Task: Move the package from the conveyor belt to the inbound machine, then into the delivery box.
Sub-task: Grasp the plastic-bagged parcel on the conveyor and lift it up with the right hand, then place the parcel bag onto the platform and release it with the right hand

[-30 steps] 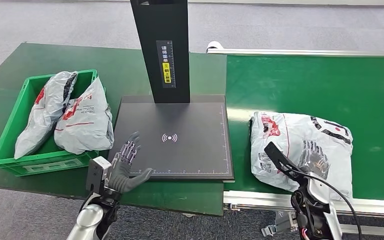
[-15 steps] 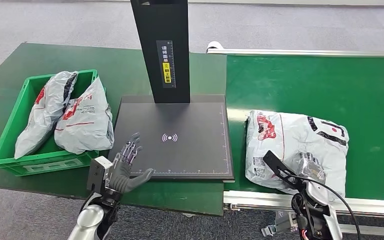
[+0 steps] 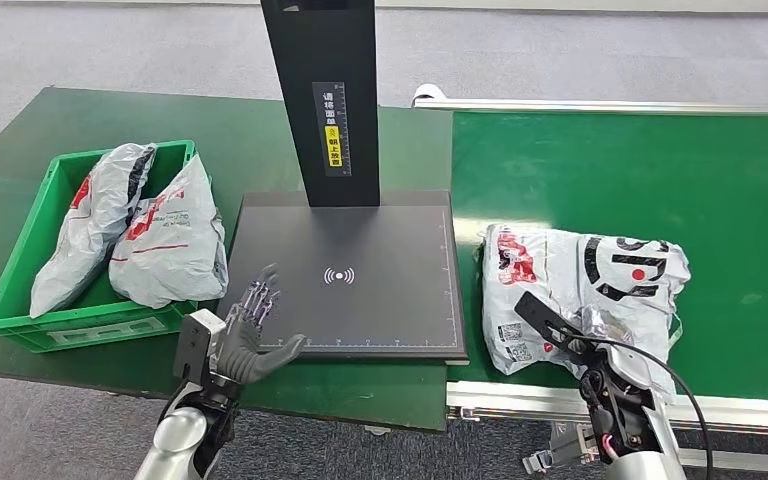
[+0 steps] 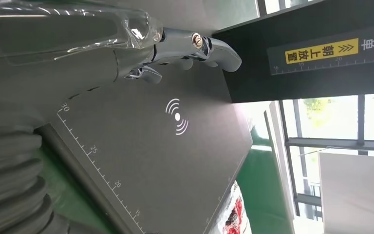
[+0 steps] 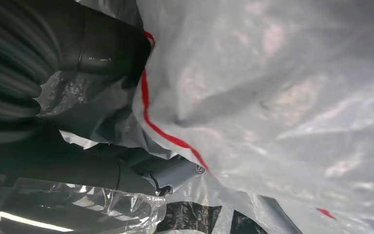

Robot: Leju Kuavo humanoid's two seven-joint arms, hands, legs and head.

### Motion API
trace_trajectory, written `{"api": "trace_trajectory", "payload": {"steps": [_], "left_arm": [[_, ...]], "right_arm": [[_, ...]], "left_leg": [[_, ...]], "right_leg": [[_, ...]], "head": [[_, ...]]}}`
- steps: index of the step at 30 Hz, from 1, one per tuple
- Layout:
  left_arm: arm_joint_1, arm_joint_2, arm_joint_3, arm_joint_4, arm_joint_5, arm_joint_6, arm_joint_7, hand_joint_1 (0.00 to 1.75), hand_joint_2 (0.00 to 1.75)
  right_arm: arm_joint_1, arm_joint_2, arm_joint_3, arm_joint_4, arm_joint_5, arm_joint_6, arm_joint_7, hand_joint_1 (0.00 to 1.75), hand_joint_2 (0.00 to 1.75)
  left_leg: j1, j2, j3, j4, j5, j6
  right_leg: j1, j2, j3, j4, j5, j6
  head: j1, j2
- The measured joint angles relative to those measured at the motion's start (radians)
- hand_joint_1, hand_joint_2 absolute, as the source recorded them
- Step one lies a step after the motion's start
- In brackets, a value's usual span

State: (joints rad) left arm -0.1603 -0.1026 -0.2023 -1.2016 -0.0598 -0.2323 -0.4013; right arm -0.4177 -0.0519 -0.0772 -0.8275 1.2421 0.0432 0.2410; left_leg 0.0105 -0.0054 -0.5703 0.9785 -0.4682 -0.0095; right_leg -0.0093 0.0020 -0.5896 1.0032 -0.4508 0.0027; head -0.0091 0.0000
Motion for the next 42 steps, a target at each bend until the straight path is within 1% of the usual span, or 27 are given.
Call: {"api": "trace_trajectory", "payload": {"steps": [16, 21, 23, 25, 26, 27, 28, 29, 31, 32, 33, 35, 38, 42], "left_arm": [[0.000, -0.001, 0.002, 0.000, -0.001, 0.000, 0.000, 0.00, 1.75], [0.001, 0.000, 0.003, 0.000, -0.003, 0.000, -0.002, 0.00, 1.75], [0.002, 0.000, 0.006, 0.000, -0.002, 0.000, -0.005, 0.00, 1.75], [0.005, 0.002, 0.011, -0.001, 0.003, -0.001, -0.009, 0.00, 1.75], [0.008, 0.004, 0.014, -0.002, 0.006, -0.001, -0.013, 0.00, 1.75], [0.014, 0.006, 0.017, -0.007, 0.009, -0.001, -0.022, 0.00, 1.75], [0.023, 0.008, 0.021, -0.013, 0.012, 0.003, -0.037, 0.00, 1.75], [0.033, 0.009, 0.024, -0.023, 0.015, 0.010, -0.057, 0.00, 1.75], [0.047, 0.011, 0.029, -0.045, 0.021, 0.031, -0.093, 0.00, 1.75], [0.050, 0.011, 0.030, -0.055, 0.025, 0.042, -0.102, 0.00, 1.75], [0.052, 0.011, 0.030, -0.063, 0.030, 0.050, -0.105, 0.00, 1.75], [0.054, 0.012, 0.030, -0.077, 0.037, 0.065, -0.104, 0.00, 1.75], [0.057, 0.013, 0.030, -0.093, 0.045, 0.083, -0.104, 0.00, 1.75], [0.058, 0.013, 0.031, -0.114, 0.048, 0.098, -0.101, 0.00, 1.75]], "right_arm": [[-0.009, 0.002, 0.018, 0.023, -0.007, 0.006, -0.013, 1.75, 1.75], [-0.012, 0.000, 0.040, 0.030, -0.058, 0.028, -0.077, 1.75, 1.75], [-0.013, -0.002, 0.058, 0.033, -0.092, 0.040, -0.125, 1.75, 1.75], [-0.013, -0.004, 0.082, 0.035, -0.136, 0.038, -0.193, 1.75, 1.75], [-0.011, -0.005, 0.096, 0.034, -0.165, 0.017, -0.242, 1.75, 1.75], [-0.004, -0.004, 0.109, 0.025, -0.207, -0.029, -0.309, 1.75, 1.75], [0.008, 0.001, 0.118, 0.005, -0.267, -0.101, -0.395, 1.75, 1.75], [0.028, 0.013, 0.119, -0.036, -0.352, -0.203, -0.504, 1.75, 1.75], [0.083, 0.053, 0.115, -0.177, -0.548, -0.436, -0.726, 1.75, 1.75], [0.110, 0.074, 0.115, -0.261, -0.628, -0.531, -0.805, 1.75, 1.75], [0.133, 0.091, 0.118, -0.340, -0.686, -0.596, -0.845, 1.75, 1.75], [0.165, 0.113, 0.124, -0.465, -0.767, -0.659, -0.855, 1.75, 1.75], [0.197, 0.136, 0.126, -0.585, -0.853, -0.710, -0.877, 1.75, 1.75], [0.209, 0.172, 0.124, -0.687, -0.900, -0.732, -0.929, 1.75, 1.75]], "left_leg": [[0.000, 0.000, 0.000, 0.000, 0.000, 0.000], [0.000, 0.000, 0.000, 0.000, 0.000, 0.000], [0.000, 0.001, 0.000, 0.000, 0.000, 0.000], [0.000, 0.002, 0.001, 0.000, 0.000, 0.000], [0.000, 0.003, 0.000, 0.000, 0.000, 0.000], [0.000, 0.003, 0.000, 0.000, 0.000, 0.000], [0.000, 0.003, 0.000, 0.000, 0.000, 0.000], [0.000, 0.003, -0.001, 0.000, 0.000, 0.000], [0.001, 0.002, -0.002, -0.001, 0.000, 0.000], [0.001, 0.001, -0.002, -0.001, 0.000, 0.000], [0.001, 0.000, -0.002, -0.001, 0.000, 0.000], [0.001, 0.000, -0.002, -0.002, 0.000, -0.001], [0.000, 0.000, -0.003, -0.002, -0.001, -0.001], [-0.001, 0.000, -0.002, -0.001, -0.001, -0.001]], "right_leg": [[0.000, 0.000, 0.001, 0.000, 0.000, 0.000], [0.000, 0.000, 0.001, 0.000, 0.000, 0.000], [0.000, 0.001, 0.001, 0.000, 0.000, 0.000], [0.000, 0.002, 0.001, 0.000, 0.000, 0.000], [0.000, 0.002, 0.001, 0.000, 0.000, 0.000], [0.000, 0.002, 0.001, 0.000, 0.000, 0.000], [0.000, 0.003, 0.000, 0.000, 0.000, 0.000], [0.000, 0.003, -0.001, 0.000, 0.000, 0.000], [0.001, 0.002, -0.003, 0.001, 0.000, 0.000], [0.001, 0.001, -0.003, 0.001, -0.001, -0.001], [0.001, 0.001, -0.003, 0.001, -0.001, -0.001], [0.001, 0.001, -0.003, 0.001, -0.002, -0.001], [0.000, 0.001, -0.003, 0.001, -0.002, -0.001], [-0.001, 0.001, -0.003, 0.000, -0.002, 0.000]], "head": [[0.000, 0.000], [0.000, 0.000], [0.000, 0.000], [0.000, 0.000], [0.000, 0.000], [0.000, 0.000], [0.000, 0.000], [0.000, 0.000], [0.000, 0.000], [0.000, 0.000], [0.000, 0.000], [0.000, 0.000], [0.000, 0.000], [0.000, 0.000]]}}
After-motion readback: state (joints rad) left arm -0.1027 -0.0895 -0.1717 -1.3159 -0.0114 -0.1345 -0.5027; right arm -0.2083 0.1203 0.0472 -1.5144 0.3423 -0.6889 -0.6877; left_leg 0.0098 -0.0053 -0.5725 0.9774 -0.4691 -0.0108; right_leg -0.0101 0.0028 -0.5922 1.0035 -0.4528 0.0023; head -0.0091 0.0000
